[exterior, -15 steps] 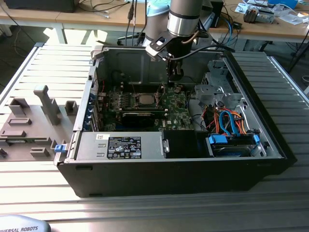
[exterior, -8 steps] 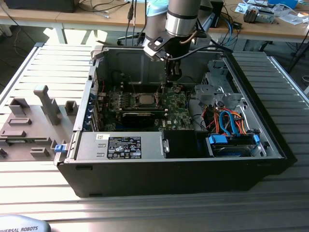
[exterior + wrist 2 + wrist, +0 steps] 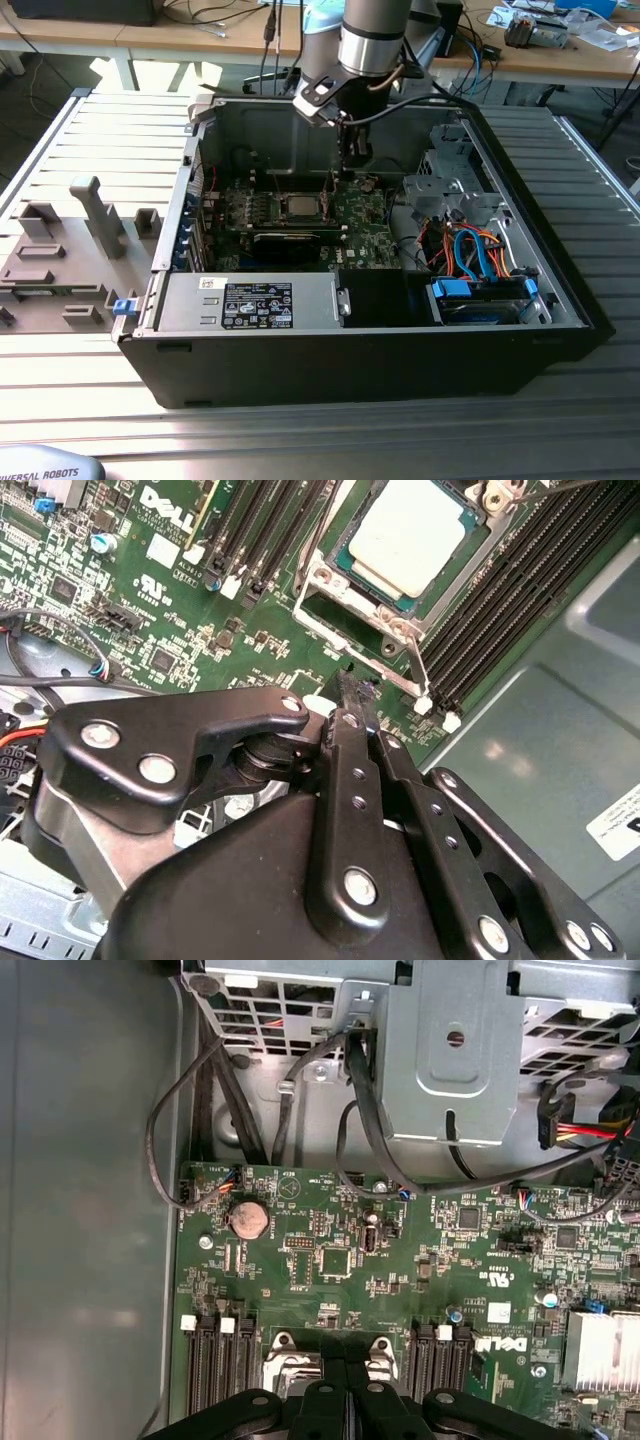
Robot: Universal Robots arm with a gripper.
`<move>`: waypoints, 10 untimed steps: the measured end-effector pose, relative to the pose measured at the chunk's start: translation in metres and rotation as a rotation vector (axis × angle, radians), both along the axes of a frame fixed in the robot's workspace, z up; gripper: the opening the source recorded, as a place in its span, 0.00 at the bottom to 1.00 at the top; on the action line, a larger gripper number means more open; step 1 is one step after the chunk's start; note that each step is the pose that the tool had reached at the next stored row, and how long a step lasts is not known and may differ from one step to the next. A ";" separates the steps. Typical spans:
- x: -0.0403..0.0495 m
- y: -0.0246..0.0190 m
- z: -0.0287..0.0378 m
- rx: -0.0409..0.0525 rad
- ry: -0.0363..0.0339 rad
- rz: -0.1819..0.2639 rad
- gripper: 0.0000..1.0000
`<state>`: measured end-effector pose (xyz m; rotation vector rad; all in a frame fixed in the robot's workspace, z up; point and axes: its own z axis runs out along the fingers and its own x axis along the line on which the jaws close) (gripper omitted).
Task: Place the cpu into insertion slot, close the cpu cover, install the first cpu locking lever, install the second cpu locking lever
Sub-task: 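Close the cpu cover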
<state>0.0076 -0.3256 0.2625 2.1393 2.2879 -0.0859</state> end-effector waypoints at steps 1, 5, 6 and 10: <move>-0.0006 0.0000 -0.0001 0.0000 -0.0001 0.000 0.11; -0.0037 0.0000 -0.0004 0.0000 0.0000 0.000 0.11; -0.0042 0.0000 -0.0004 0.0001 0.0000 0.000 0.11; -0.0055 0.0000 -0.0007 0.0001 -0.0001 0.000 0.11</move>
